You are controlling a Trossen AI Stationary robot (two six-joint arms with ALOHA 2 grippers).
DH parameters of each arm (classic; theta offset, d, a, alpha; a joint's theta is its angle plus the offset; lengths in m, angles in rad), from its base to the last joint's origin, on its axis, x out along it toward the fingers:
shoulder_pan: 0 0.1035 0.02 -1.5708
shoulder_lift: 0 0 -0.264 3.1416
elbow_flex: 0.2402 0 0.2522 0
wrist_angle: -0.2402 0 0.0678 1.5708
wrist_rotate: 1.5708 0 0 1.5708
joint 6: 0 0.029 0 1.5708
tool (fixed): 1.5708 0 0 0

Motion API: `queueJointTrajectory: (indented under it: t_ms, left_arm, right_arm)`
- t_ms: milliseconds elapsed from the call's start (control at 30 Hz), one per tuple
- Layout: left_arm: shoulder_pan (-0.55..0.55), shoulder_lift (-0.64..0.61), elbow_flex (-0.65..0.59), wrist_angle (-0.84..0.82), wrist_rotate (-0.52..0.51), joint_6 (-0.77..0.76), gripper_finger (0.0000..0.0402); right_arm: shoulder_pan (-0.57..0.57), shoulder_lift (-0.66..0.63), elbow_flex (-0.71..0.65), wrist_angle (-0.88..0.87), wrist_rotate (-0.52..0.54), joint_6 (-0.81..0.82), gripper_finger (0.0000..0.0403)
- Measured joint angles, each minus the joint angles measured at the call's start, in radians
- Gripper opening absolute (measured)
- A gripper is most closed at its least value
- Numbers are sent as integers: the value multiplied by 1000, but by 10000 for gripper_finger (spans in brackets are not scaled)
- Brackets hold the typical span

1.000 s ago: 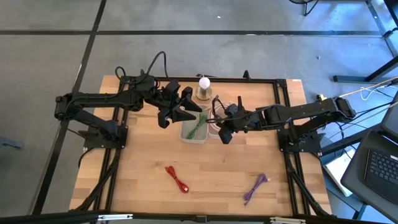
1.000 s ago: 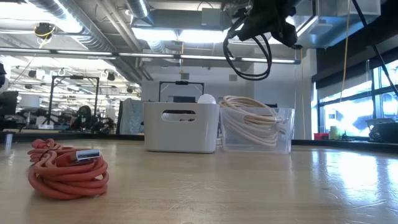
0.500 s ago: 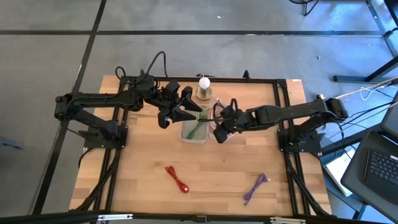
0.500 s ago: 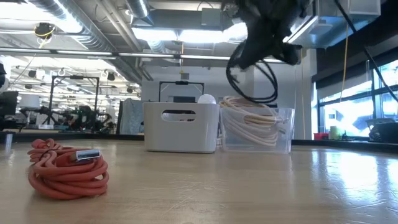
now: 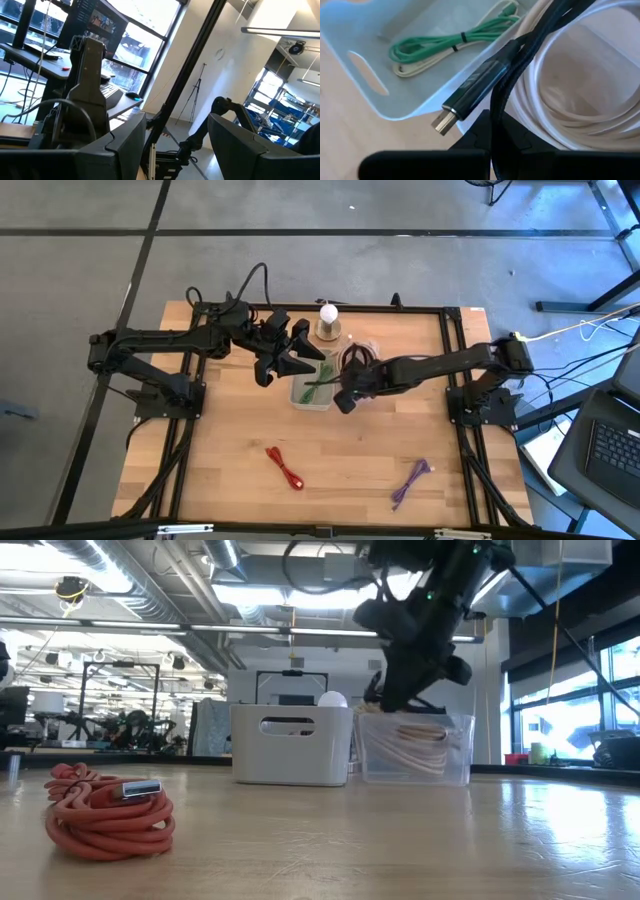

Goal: Pick and place USB-C Cables
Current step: Put the black usb cable into the transparent bin

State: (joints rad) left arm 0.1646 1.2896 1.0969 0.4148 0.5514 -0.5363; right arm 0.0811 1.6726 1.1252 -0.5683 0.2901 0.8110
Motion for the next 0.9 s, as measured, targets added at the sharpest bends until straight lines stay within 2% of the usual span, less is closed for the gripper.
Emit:
queueJointTrajectory:
  t_ms: [233, 533, 667, 900]
  left_arm:
    - [0, 0, 0, 0, 0, -1, 207]
    - [-12, 0, 0, 0, 0, -1, 207]
    - [-16, 0, 0, 0, 4, 0, 207]
    - [-15, 0, 0, -1, 16, 0, 207]
  right_arm:
    - [0, 30, 0, 2, 24, -26, 14]
    - [0, 1, 0, 48, 24, -57, 134]
    - [0, -6, 5, 42, 32, -55, 169]
    - [8, -6, 78, 4, 119, -116, 172]
